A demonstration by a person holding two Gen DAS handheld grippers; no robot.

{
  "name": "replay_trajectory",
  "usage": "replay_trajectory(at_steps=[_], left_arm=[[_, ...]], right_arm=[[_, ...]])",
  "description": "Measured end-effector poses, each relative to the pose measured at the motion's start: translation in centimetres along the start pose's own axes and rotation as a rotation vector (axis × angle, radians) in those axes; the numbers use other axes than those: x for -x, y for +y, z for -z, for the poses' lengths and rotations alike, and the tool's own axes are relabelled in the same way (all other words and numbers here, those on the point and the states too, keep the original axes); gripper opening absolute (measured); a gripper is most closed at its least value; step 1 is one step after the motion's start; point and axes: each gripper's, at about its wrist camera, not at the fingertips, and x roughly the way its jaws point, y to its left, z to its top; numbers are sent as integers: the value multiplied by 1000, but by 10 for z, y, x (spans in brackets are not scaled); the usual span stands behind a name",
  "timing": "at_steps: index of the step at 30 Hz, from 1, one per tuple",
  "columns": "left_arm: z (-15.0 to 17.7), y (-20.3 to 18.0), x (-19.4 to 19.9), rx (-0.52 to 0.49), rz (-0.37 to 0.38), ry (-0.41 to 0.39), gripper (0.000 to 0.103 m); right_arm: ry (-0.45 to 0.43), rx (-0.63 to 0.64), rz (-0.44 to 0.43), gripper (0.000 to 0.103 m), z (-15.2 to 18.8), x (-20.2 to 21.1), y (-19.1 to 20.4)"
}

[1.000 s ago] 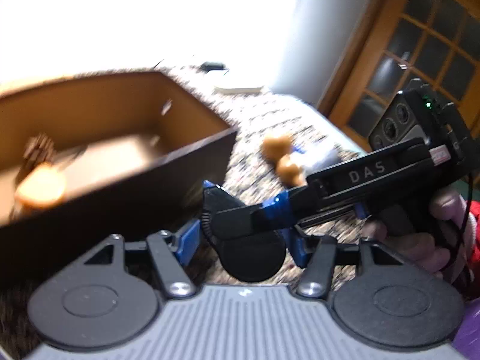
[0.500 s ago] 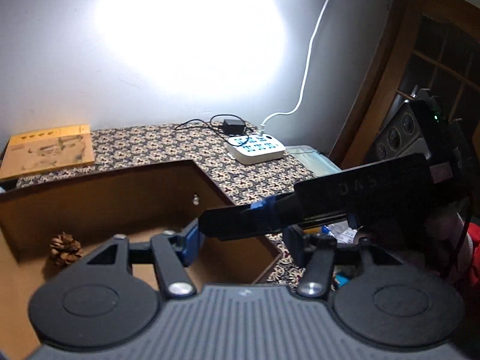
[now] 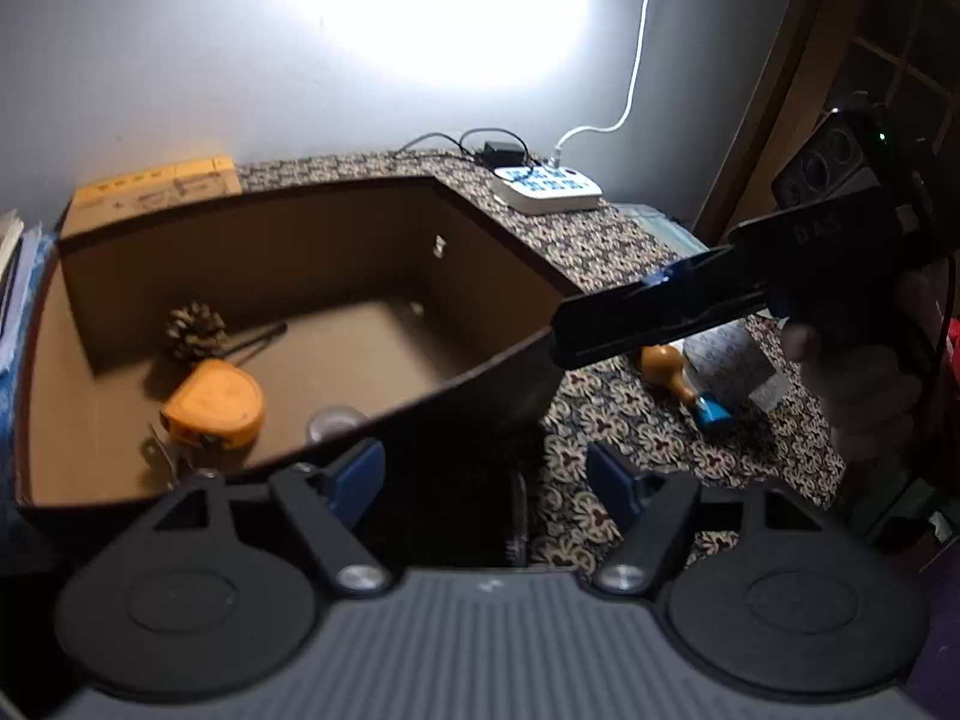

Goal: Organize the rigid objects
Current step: 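Lower the right tool and close it on the white correction tape dispenser, then lift the correction tape and carry it over the box rim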

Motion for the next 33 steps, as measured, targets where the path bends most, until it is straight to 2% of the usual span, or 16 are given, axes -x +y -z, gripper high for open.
replay_trajectory(at_steps=[2, 5, 10, 14, 16, 17, 18, 20, 21, 25, 29, 33], left_arm=[[8, -8, -18, -9, 14, 43, 75], [16, -18, -43, -31, -13, 98, 76], [27, -20, -82, -47, -65, 177, 71], [28, -21, -97, -47, -82, 229, 44], [27, -20, -101, -37, -90, 238, 30], [27, -21, -102, -33, -97, 241, 16], [27, -21, -103, -31, -104, 242, 10], [27, -22, -103, -24, -110, 236, 10], [28, -21, -102, -13, -102, 233, 7], [29, -15, -93, 32, -65, 214, 7], [21, -20, -71, 30, -26, 166, 7], [0, -32, -46, -12, -4, 83, 7]], right_arm=[[24, 7, 91, 16, 13, 0, -5], [47, -22, 202, 16, 33, -10, -18], [53, -96, 257, 17, 53, -41, -26], [49, -169, 310, 19, 59, -57, -29], [39, -188, 308, 19, 60, -60, -29], [36, -191, 307, 19, 60, -62, -28], [35, -195, 305, 19, 60, -63, -29], [28, -226, 300, 18, 60, -63, -31], [30, -245, 290, 16, 60, -64, -33], [8, -298, 243, 14, 65, -57, -39], [-29, -249, 205, 13, 65, -33, -23], [-92, -150, 188, 13, 53, -7, 3]])
